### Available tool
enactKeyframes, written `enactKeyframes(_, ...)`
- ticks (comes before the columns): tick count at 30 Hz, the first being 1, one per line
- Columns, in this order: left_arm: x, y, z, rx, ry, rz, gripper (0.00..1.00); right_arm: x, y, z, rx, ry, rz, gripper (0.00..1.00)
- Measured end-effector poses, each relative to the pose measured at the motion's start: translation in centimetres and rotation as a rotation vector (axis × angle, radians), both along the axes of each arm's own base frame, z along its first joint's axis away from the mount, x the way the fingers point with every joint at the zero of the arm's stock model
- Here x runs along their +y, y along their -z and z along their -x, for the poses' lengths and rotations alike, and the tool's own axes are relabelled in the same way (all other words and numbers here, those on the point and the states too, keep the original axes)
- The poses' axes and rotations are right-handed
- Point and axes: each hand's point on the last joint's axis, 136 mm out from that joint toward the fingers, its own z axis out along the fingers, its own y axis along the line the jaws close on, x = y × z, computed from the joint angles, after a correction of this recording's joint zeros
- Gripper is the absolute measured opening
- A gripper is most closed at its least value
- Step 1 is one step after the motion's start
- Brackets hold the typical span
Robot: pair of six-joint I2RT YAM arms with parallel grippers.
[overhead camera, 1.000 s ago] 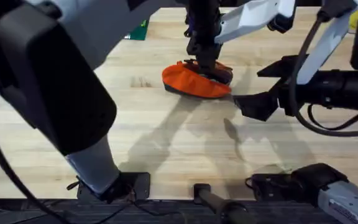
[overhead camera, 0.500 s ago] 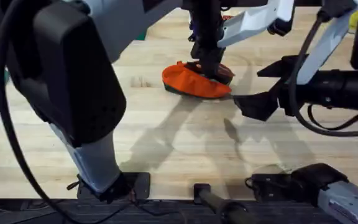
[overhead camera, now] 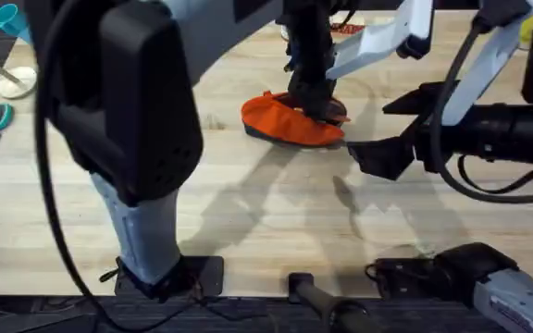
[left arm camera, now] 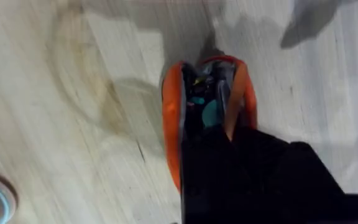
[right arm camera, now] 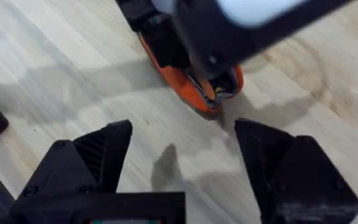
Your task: Unzip the bag, pick up the pens from the table one at a time and place them inside, then zip the bag closed.
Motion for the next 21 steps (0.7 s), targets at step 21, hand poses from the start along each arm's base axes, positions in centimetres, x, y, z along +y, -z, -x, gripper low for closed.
enactKeyframes(21,0.92,1.16,-0.49,-0.004,-0.034,-0.07,0.042,0.0,0.0,0.0,0.0,0.0,0.0,0.998)
